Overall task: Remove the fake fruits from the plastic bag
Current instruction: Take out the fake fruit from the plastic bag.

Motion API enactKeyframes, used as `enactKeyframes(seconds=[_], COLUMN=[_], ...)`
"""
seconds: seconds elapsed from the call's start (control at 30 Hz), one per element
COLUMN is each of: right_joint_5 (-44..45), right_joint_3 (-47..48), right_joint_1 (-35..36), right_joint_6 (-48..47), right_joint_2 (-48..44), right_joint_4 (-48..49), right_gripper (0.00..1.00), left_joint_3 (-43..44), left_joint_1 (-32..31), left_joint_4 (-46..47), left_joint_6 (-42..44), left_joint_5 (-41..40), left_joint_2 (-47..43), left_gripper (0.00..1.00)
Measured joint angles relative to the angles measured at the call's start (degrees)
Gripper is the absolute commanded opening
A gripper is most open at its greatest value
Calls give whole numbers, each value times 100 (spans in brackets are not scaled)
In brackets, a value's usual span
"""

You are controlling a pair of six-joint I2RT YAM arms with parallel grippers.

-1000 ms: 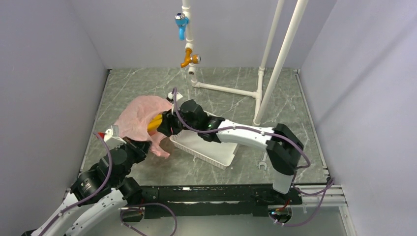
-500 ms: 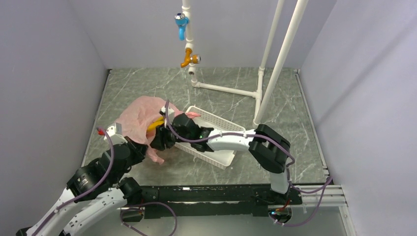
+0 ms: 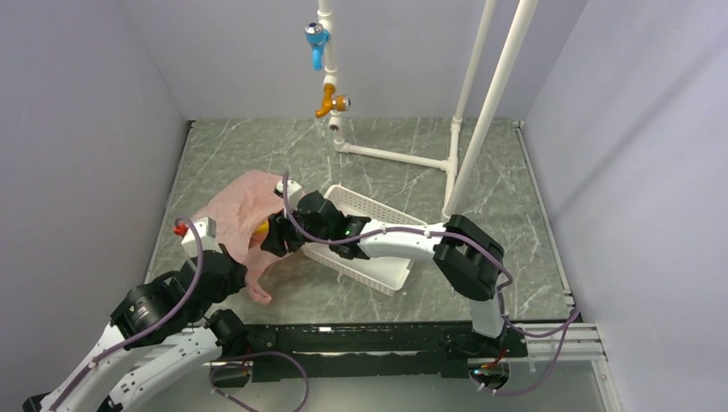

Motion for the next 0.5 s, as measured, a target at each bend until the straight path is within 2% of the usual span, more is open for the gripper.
enactKeyframes(seconds=[0.2, 0.37, 0.5], right_joint_5=[531, 824, 999], right_joint_3=[501, 1296, 1351], right_joint_1=[-149, -214, -227], right_joint_6=[-1281, -1790, -1965], right_joint_2=[-11, 525, 879], right_joint_4=[-765, -964, -927], right_gripper=[57, 55, 51], left_joint_3=[-190, -216, -494], left_joint_1=[0, 0, 0], left_joint_4=[-105, 17, 459], left_joint_6=[33, 48, 39], left_joint_5=[264, 321, 378], left_joint_2=[15, 94, 85], left_gripper=[0, 0, 0])
